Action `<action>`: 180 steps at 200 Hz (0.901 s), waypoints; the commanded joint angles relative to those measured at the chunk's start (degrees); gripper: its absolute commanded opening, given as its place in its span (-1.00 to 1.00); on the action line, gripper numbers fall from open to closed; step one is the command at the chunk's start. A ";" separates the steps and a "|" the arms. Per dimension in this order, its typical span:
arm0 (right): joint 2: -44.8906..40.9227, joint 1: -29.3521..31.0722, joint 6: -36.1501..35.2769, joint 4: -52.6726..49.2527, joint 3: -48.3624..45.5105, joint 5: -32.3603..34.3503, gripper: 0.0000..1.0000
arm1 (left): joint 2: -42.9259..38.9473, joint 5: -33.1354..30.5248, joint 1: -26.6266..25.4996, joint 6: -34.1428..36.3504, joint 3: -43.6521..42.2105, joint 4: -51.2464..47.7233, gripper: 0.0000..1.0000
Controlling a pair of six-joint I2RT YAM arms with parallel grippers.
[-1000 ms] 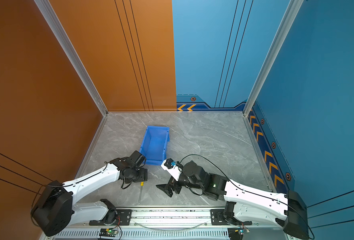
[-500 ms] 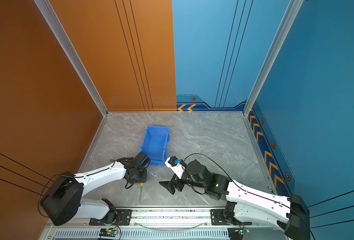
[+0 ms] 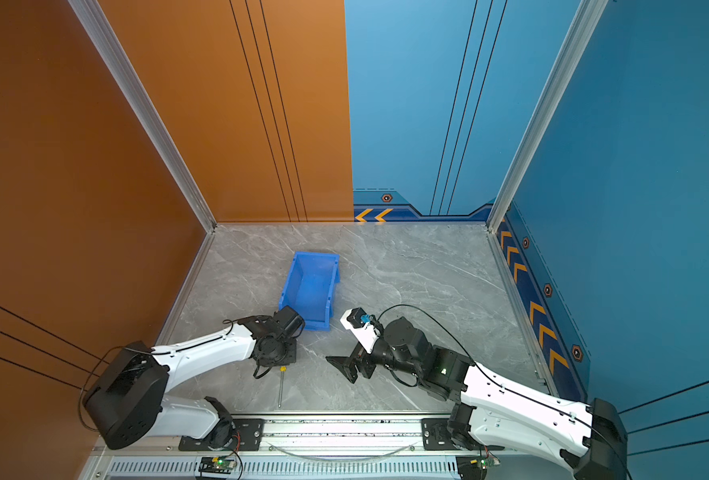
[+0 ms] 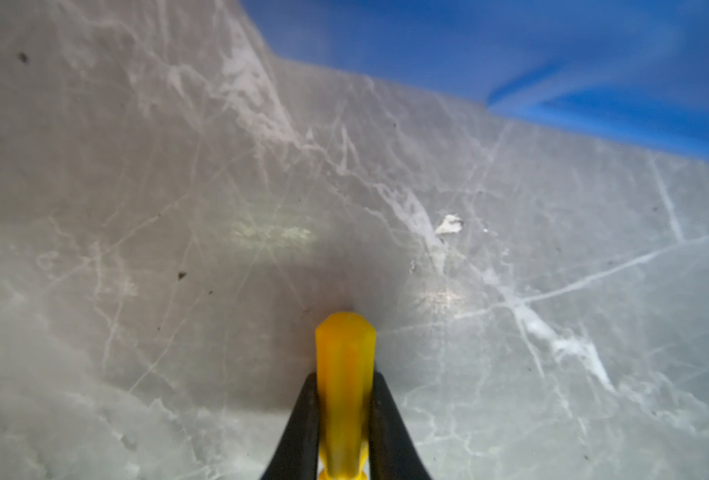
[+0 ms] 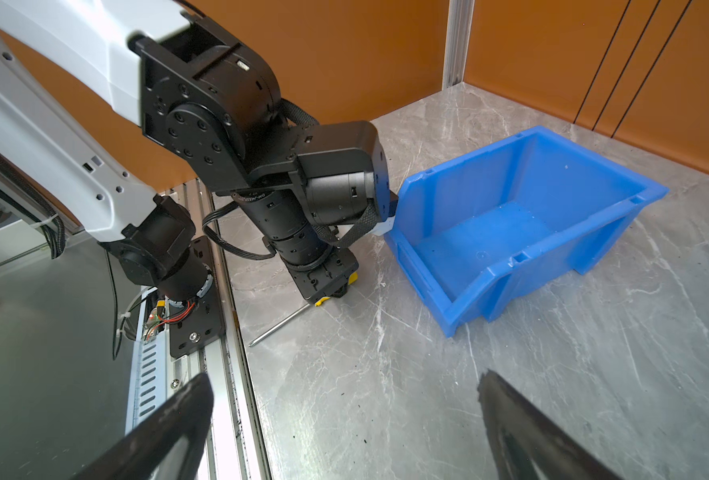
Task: Put the screwdriver in the bin
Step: 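Lift the screwdriver with the left gripper and carry it over the blue bin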
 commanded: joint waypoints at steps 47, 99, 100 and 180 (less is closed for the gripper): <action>-4.19 -0.98 -1.49 -2.61 -1.05 2.43 1.00 | -4.16 -3.04 -1.30 -1.39 2.59 -5.18 -1.00; -4.38 -2.33 -1.25 -2.55 -0.87 1.10 1.00 | -9.65 -5.66 -0.56 1.56 8.37 -9.91 -1.00; -4.32 -2.32 -1.23 -2.57 -0.87 1.06 1.00 | -9.65 -5.71 -0.55 1.67 8.52 -9.97 -1.00; 2.25 -5.39 -3.22 -4.96 5.44 3.10 1.00 | 3.11 -1.96 4.70 17.34 33.63 -10.22 -1.00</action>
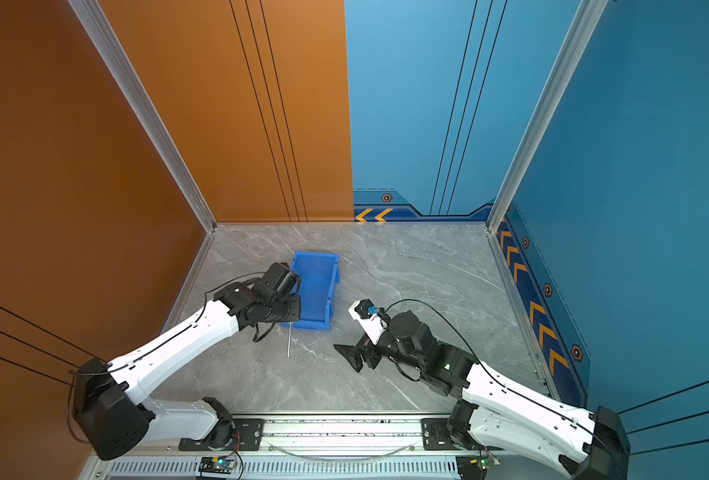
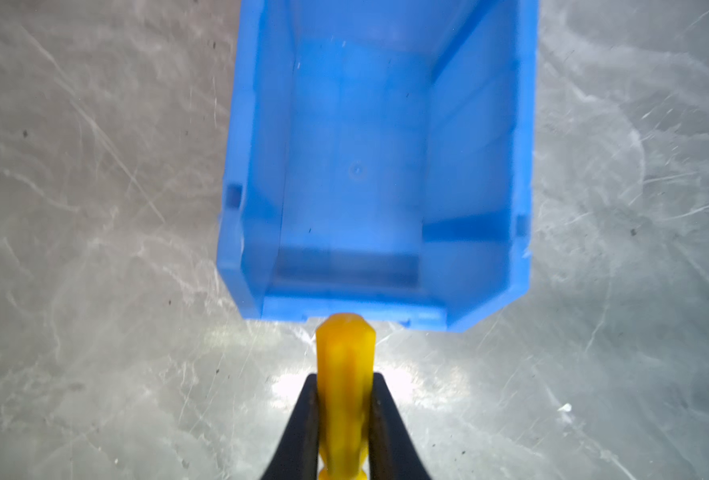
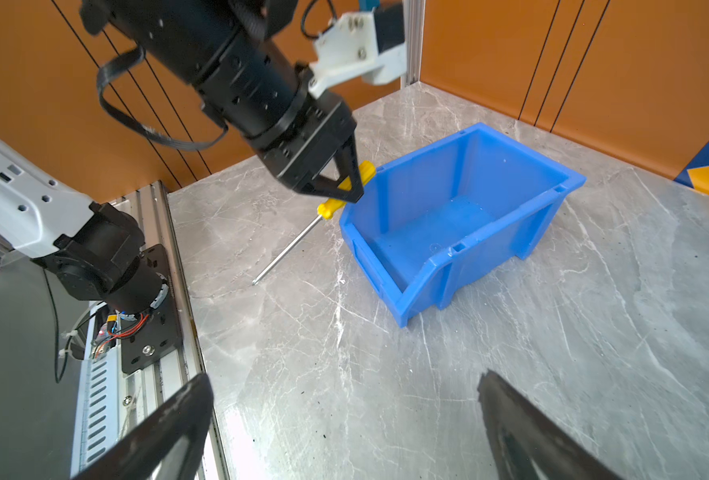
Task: Put the screwdriver in the bin
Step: 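Lift the screwdriver with the left gripper and carry it over the blue bin, then lower the held screwdriver into the blue bin with the left gripper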
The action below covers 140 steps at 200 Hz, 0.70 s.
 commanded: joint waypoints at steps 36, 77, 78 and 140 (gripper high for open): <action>3.77 -2.67 -2.28 -4.32 6.63 3.75 1.00 | 14.28 4.66 3.03 11.43 14.53 3.62 -1.00; 6.79 -5.39 -1.59 -4.38 9.22 5.74 1.00 | 24.17 6.53 4.95 13.56 22.23 5.43 -1.00; 6.90 -5.45 -1.59 -4.38 9.32 5.77 1.00 | 24.35 6.54 4.98 13.56 22.42 5.44 -1.00; 11.41 -7.68 -1.41 -3.29 11.65 5.25 1.00 | 32.41 5.71 7.82 12.38 27.37 5.75 -1.00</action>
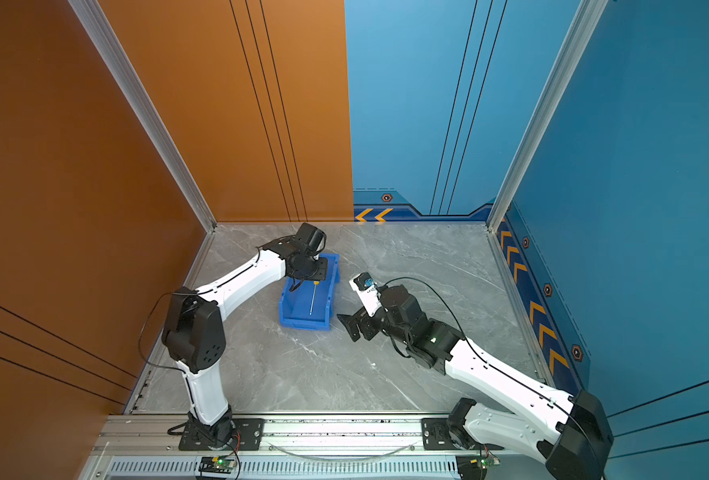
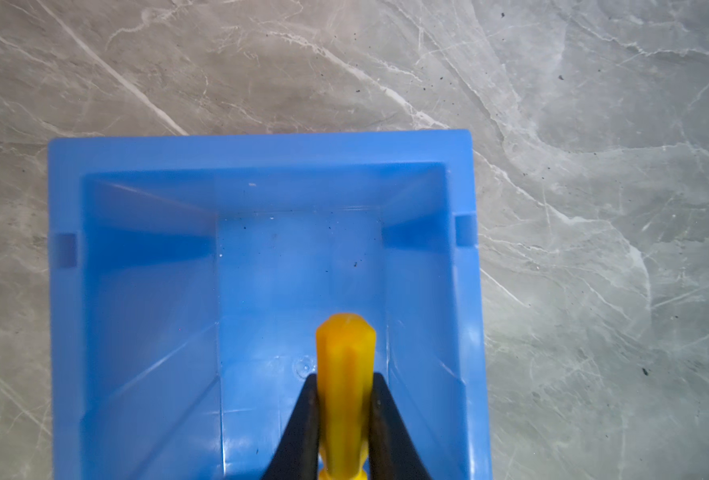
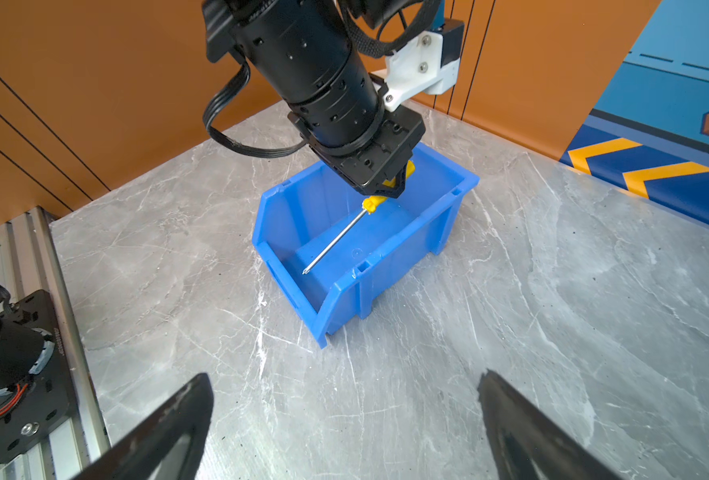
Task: Put the screwdriver in the bin
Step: 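Lower the held screwdriver into the blue bin with the left gripper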
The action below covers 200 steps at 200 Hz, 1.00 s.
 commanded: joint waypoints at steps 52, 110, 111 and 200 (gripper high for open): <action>2.43 -1.61 0.71 1.50 2.85 0.11 1.00 | 3.79 -1.24 0.72 -0.49 1.29 0.74 -1.00; 2.01 -1.82 0.91 0.73 3.29 -0.74 1.00 | 7.01 -2.51 0.72 -2.38 0.16 2.14 -1.00; 1.99 -1.86 0.91 0.71 3.29 -0.75 1.00 | 7.04 -2.55 0.72 -2.40 0.11 2.19 -1.00; 0.54 -1.82 1.00 0.41 2.59 -0.10 1.00 | 10.85 -2.95 0.87 -2.45 -2.14 5.19 -1.00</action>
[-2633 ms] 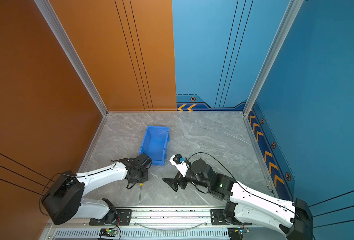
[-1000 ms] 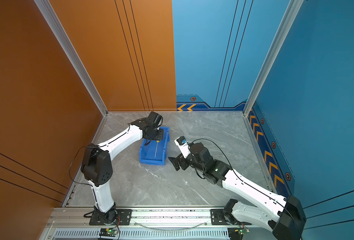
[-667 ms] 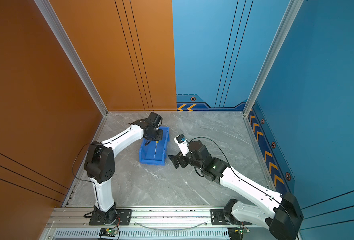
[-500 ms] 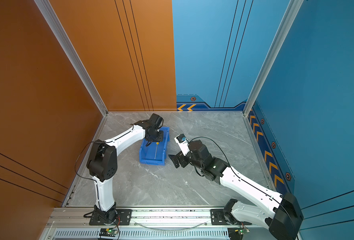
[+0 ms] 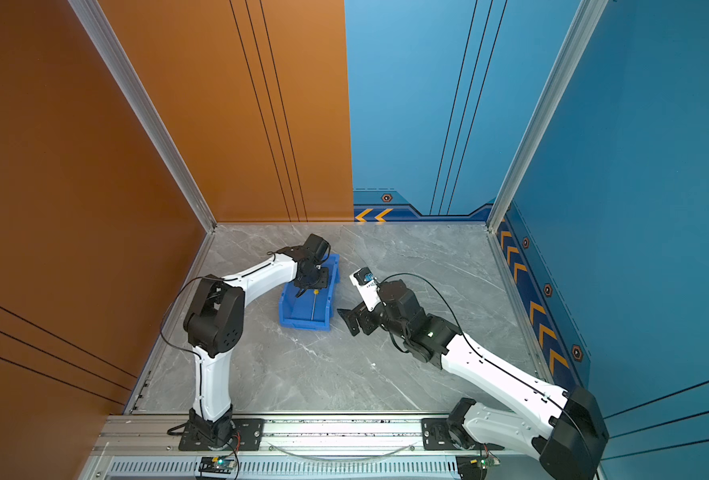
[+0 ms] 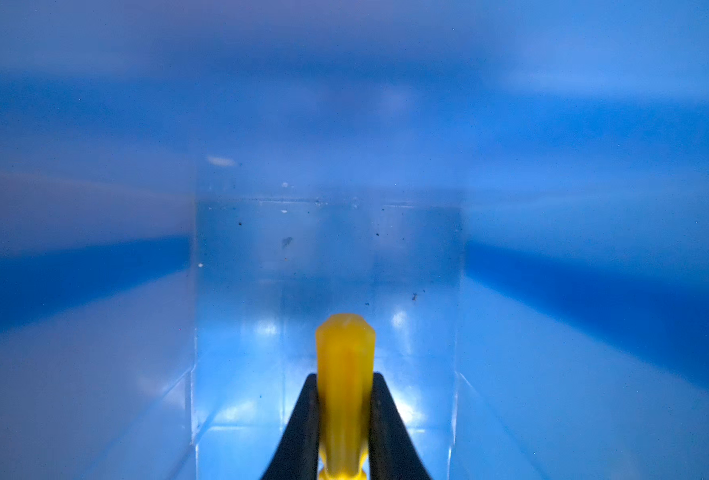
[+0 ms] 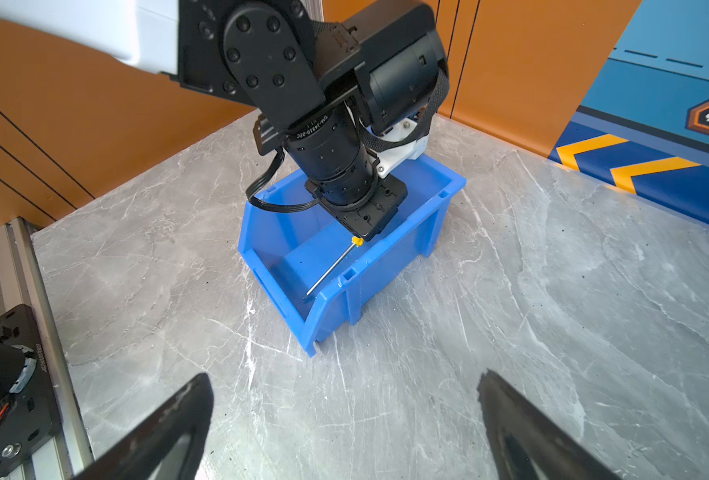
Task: Put the screwdriver in the bin
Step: 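Lower the held screwdriver into the blue bin with the left gripper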
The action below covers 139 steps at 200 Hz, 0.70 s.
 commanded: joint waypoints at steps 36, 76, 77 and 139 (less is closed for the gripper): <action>-0.93 -0.15 0.98 0.58 1.14 0.25 1.00 | 2.81 -1.38 0.09 -0.20 -1.81 3.00 -1.00; -1.15 0.03 1.23 0.57 1.24 0.94 1.00 | 2.90 -0.99 0.05 -0.13 -3.18 5.03 -0.92; -1.13 0.06 1.23 0.59 1.24 0.95 1.00 | 2.90 -0.97 0.08 -0.12 -3.21 5.05 -0.92; -0.84 0.48 1.33 1.07 1.59 1.65 1.00 | 1.55 -0.78 0.11 0.10 -4.98 5.80 -0.58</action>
